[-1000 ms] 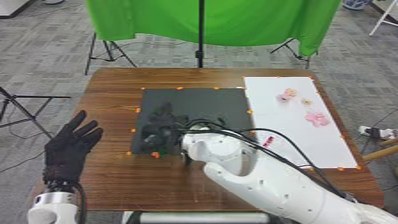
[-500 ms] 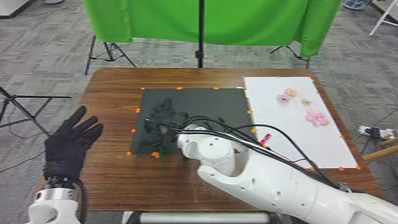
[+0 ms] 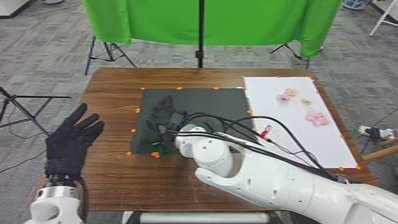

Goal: Arrange flowers

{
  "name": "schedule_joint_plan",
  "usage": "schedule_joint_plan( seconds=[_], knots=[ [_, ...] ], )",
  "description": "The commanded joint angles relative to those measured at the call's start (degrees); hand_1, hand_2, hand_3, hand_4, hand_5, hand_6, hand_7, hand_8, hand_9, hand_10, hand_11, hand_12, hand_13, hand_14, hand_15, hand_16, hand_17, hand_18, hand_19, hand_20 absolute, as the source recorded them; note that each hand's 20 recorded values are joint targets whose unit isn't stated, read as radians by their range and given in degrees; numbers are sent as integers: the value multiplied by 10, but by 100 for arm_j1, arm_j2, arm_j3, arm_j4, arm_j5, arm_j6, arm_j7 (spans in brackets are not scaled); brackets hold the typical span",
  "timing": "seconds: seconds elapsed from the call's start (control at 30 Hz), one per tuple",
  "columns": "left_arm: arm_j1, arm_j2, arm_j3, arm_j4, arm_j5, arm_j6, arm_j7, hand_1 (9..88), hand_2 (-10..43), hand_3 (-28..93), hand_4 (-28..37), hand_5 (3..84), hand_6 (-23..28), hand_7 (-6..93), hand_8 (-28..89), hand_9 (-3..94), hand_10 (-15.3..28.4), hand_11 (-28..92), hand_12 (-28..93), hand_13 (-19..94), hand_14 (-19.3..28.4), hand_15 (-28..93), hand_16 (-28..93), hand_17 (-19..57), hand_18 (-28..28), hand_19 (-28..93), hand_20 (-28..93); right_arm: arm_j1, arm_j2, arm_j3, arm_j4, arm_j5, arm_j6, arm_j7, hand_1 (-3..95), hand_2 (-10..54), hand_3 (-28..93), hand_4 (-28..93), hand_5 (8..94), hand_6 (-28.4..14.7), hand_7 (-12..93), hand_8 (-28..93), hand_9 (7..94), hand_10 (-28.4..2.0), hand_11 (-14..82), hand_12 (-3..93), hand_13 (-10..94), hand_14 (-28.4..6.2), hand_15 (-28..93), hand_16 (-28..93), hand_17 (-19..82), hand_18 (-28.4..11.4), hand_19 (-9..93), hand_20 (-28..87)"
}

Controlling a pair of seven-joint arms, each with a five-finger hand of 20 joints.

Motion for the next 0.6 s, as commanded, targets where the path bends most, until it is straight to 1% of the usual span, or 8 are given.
schedule_joint_plan(
  seconds=[0.03,0.2,0.23,0.3,0.37,0.43,0.5,0.6],
  knots=[
    [9,31,26,44,-54,-13,8,198,71,810,-283,365,86,77,-76,336,201,248,107,214,276,585,-110,-80,284,573,15,179,-68,-79,90,-77,-17,238,2,203,686,-283,588,39,125,-134,277,-249,591,206,147,-226,922,111,-64,-219,607,392],
    [-13,36,38,56,-53,-28,-17,198,72,810,-283,366,87,77,-76,335,200,248,107,215,278,585,-111,-79,284,573,15,243,-103,-89,152,-25,4,342,-1,204,688,-283,580,37,118,-130,278,-250,590,208,148,-228,924,112,-64,-217,613,393],
    [10,34,42,43,-61,1,-13,198,71,810,-283,366,87,77,-76,335,200,247,107,214,278,585,-111,-79,284,572,15,223,-104,-75,154,-13,60,339,-2,204,688,-282,579,37,118,-129,278,-251,590,208,148,-229,924,111,-65,-217,613,393],
    [21,17,33,44,-44,-15,-8,198,71,810,-283,366,87,76,-76,335,201,248,107,214,278,585,-111,-79,284,572,16,189,-72,-32,101,193,290,346,-3,202,690,-282,573,36,117,-129,278,-252,589,208,149,-229,925,111,-65,-217,615,394],
    [77,21,18,28,-68,16,13,198,71,810,-283,366,87,76,-76,336,201,247,107,214,278,585,-111,-79,284,573,16,111,-89,70,67,129,458,295,-3,201,691,-282,561,40,119,-128,277,-252,589,208,149,-229,925,111,-65,-217,616,394],
    [81,4,27,38,-75,8,27,198,72,811,-283,366,87,76,-76,336,201,247,107,214,277,585,-111,-79,284,573,16,144,-37,95,-28,287,628,341,-2,200,693,-282,552,41,122,-129,277,-252,589,209,150,-230,926,110,-64,-216,617,394],
    [143,4,30,18,-106,50,78,198,72,810,-283,366,87,76,-75,336,201,248,107,214,277,585,-111,-79,284,573,16,130,-18,196,-105,425,847,408,-3,197,699,-281,545,41,123,-129,278,-252,591,209,152,-230,926,110,-63,-217,619,395],
    [126,-19,69,37,-97,14,86,199,72,809,-283,366,87,77,-75,336,201,248,107,214,277,585,-111,-79,284,573,16,138,203,451,-366,843,1200,607,-4,193,709,-281,539,42,126,-130,282,-252,594,210,156,-230,927,110,-60,-218,624,396]
  ],
)
